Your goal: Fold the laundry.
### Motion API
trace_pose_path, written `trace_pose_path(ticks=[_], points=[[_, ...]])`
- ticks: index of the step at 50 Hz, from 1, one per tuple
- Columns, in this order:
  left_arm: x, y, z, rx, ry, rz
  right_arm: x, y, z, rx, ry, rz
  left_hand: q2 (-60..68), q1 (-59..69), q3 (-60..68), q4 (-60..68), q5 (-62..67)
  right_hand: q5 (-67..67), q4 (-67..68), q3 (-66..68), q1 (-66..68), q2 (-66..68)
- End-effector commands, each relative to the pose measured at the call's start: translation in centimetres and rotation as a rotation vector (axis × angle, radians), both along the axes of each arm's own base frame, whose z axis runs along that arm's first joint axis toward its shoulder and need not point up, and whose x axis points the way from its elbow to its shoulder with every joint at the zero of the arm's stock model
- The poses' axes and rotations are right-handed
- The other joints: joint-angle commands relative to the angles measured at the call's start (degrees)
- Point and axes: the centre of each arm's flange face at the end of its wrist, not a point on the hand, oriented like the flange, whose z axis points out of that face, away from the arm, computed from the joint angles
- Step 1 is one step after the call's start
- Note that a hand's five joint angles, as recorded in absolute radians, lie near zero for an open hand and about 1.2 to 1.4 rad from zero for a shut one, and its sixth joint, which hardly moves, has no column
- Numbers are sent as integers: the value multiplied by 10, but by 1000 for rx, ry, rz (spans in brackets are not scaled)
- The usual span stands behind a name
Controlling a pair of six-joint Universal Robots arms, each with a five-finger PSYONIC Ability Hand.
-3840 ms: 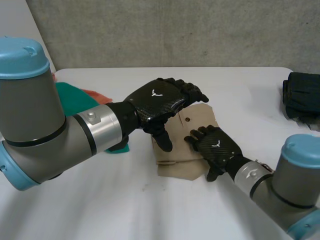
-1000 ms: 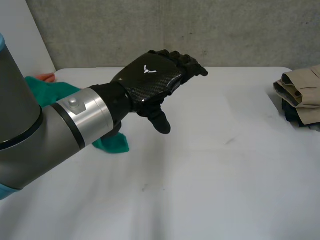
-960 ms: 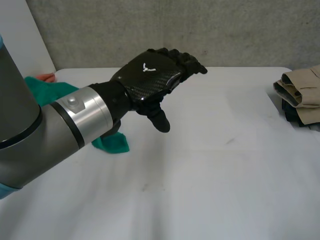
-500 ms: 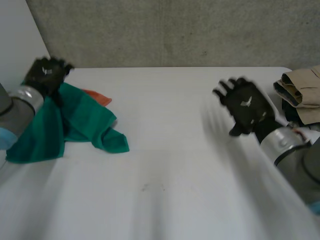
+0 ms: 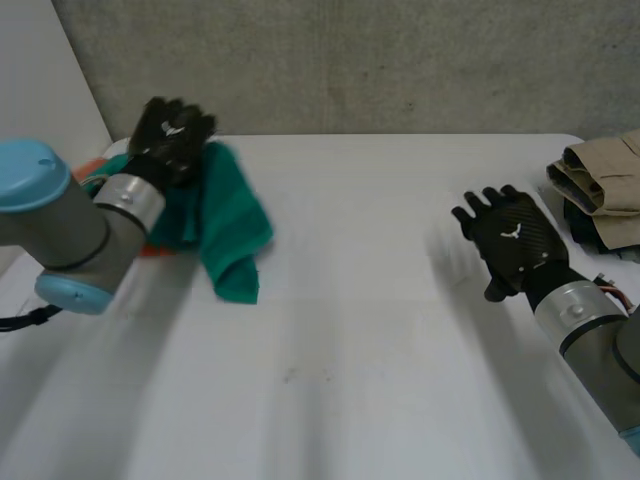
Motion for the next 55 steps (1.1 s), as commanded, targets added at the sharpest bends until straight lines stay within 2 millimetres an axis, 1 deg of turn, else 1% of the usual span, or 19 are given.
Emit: trace_pose_path(ticks=[1,2,3,5,6,8,12,15,18,25,28,31,32,35,37,44,51,54,55], points=[[-75,127,3,164,132,-375,-6,-7,9,-30,-4,-51,119,204,127,116,165,-31,-34,-22,-13,-26],[-81,143,-10,205,109,-413,-7,-8,9,-31,-4,-61,39,124,48,37,85,-31,-34,-22,-13,-26],[-82,147,-17,227,98,-423,-9,-9,9,-33,-4,-69,-111,-26,-103,-114,-66,-31,-34,-22,-13,-26],[-83,154,-28,263,79,-433,-10,-10,10,-34,-4,-78,-310,-225,-302,-313,-265,-31,-34,-22,-13,-26],[-80,161,-35,294,59,-439,-11,-12,10,-37,-6,-84,-475,-390,-466,-477,-429,-31,-34,-22,-13,-26],[-81,168,-39,315,38,-451,-11,-12,12,-41,-7,-84,-574,-488,-565,-576,-528,-31,-34,-22,-13,-26],[-78,164,-31,301,24,-434,-10,-14,14,-48,-13,-83,-552,-467,-544,-555,-506,-31,-34,-22,-13,-26],[-68,153,-10,274,51,-389,-9,-16,18,-39,-48,-83,-545,-460,-537,-548,-499,-31,-34,-22,-13,-26],[-54,138,-4,285,64,-316,-9,-16,20,32,-114,-89,-544,-459,-535,-546,-498,-31,-34,-22,-13,-26],[-42,124,-4,285,73,-177,-8,-4,26,337,-214,-91,-549,-464,-540,-551,-503,-31,-34,-22,-13,-26],[-40,119,-14,304,49,-144,-6,7,25,447,-198,-75,-545,-460,-537,-548,-499,-31,-34,-22,-13,-26],[-30,110,-23,317,2,-101,-5,16,23,513,-189,-59,-545,-460,-537,-548,-499,-31,-34,-22,-13,-26],[-22,103,-29,322,-39,-69,-2,22,21,544,-185,-36,-545,-460,-537,-548,-499,-31,-34,-22,-13,-26],[-12,96,-43,344,-115,-35,3,31,18,587,-189,3,-545,-460,-537,-548,-499,-31,-34,-22,-13,-26],[-7,94,-55,363,-186,-21,16,46,15,612,-180,74,-547,-462,-538,-550,-501,-31,-34,-22,-13,-26],[-5,88,-85,413,-289,-19,33,76,10,639,-151,172,-545,-460,-537,-548,-499,-31,-34,-22,-13,-26],[-11,85,-93,416,-292,-33,53,90,0,573,-132,254,-534,-448,-525,-536,-488,-26,-29,-17,-9,-22],[-13,84,-94,409,-292,-37,55,82,-8,534,-129,225,-524,-438,-515,-526,-478,271,268,281,289,276],[-15,82,-94,404,-289,-40,54,74,-9,495,-130,186,-505,-420,-497,-508,-459,504,501,513,522,509]])
